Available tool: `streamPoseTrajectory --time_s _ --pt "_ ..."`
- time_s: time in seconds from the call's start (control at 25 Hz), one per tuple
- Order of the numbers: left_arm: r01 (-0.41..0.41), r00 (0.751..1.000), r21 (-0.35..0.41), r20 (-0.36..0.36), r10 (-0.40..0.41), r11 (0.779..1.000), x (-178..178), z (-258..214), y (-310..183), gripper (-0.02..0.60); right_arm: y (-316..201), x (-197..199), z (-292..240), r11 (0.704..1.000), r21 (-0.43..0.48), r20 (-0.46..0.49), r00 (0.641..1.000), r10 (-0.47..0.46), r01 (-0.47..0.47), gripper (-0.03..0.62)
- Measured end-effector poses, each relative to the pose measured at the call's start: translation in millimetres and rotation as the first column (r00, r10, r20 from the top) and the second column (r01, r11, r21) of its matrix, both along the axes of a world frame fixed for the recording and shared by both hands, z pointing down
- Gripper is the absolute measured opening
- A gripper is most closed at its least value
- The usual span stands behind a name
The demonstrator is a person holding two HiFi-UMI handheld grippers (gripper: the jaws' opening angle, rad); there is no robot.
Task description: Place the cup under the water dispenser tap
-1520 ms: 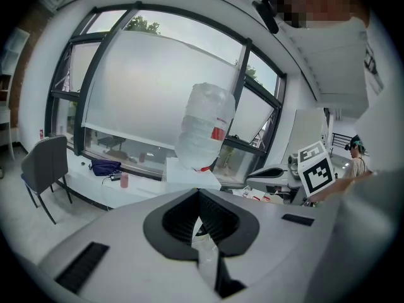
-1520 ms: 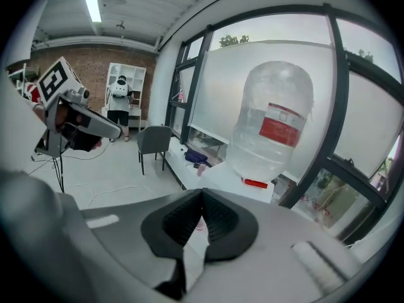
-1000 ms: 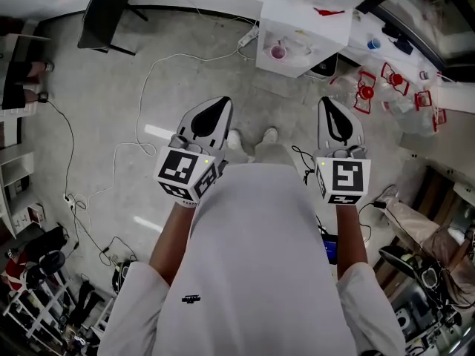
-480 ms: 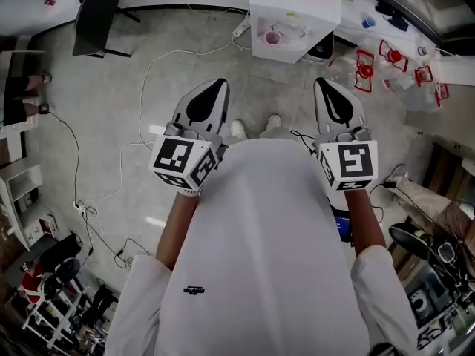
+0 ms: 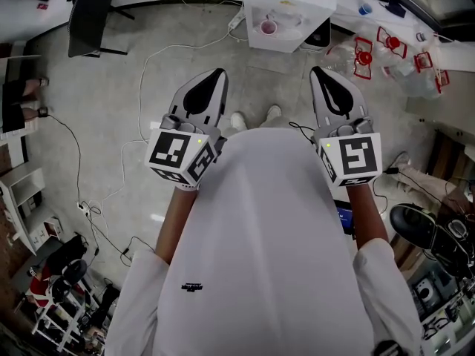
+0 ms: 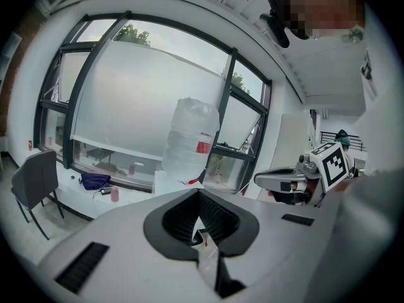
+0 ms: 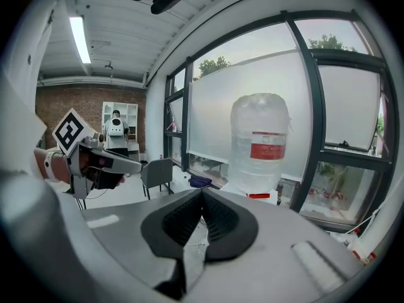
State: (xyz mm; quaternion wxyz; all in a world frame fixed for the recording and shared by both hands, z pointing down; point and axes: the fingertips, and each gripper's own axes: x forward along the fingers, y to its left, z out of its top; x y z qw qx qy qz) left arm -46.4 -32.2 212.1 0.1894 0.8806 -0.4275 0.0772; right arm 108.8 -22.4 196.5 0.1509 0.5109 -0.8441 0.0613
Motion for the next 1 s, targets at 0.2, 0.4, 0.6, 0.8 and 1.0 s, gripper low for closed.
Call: streamPoseTrajectory --time_s 0.2,0.4,0.6,0.8,1.0 --pt "-0.016 1.0 -0.011 0.0 0.016 1.0 3 2 6 0.0 6 -4 -2 1.0 0.001 -0.022 1.0 0.009 -0.009 0.011" --pt "-0.036 0.999 -0.015 0.0 0.036 0.999 6 4 8 0.0 10 -3 -1 1.0 -0.001 -0.022 1.0 0.021 -0.021 0.011" --pt "-0.051 0.999 -0.017 -0.003 0.051 0.999 10 5 10 0.0 15 0 0 0.999 -0.004 -0.018 0.999 0.037 -0.037 0.011" --pt "-0.058 0.998 -0.018 -0.004 0.058 0.998 12 5 9 0.0 14 2 -2 0.999 0.0 -0.014 0.999 0.047 -0.047 0.011" --pt "-0.058 0.998 -0.021 -0.006 0.057 0.998 11 6 7 0.0 12 3 -1 0.999 0.0 -0.015 0.999 0.049 -0.049 0.011"
